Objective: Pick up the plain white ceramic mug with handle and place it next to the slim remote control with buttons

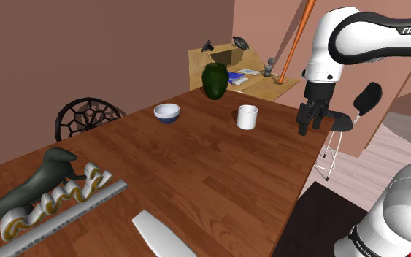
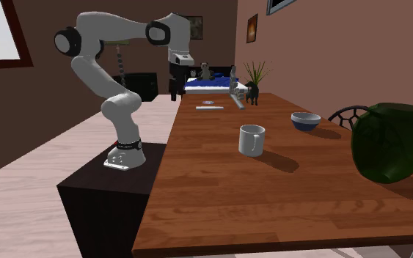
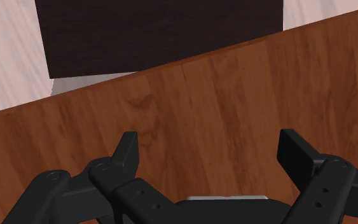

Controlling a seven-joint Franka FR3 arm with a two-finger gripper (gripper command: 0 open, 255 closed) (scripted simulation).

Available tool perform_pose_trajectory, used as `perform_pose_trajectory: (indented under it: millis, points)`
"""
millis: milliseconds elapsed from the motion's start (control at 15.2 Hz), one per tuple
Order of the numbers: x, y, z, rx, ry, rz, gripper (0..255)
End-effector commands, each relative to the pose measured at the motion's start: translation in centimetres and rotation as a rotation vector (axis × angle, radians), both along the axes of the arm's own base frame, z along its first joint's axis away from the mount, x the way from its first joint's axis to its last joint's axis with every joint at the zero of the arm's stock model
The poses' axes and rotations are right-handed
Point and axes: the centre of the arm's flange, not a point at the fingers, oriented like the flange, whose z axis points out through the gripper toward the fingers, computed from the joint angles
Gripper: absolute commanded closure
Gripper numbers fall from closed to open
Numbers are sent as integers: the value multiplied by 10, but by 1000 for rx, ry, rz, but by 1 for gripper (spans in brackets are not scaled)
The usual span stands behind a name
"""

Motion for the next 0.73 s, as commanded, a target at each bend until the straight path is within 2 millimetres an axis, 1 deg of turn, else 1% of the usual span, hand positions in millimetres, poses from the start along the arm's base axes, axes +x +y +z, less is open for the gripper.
perform_pose_trajectory:
  millis: [0, 660]
  points:
    - [0, 0, 0, 0, 0, 0, 0]
    - [108, -25, -39, -47, -88, 17, 0]
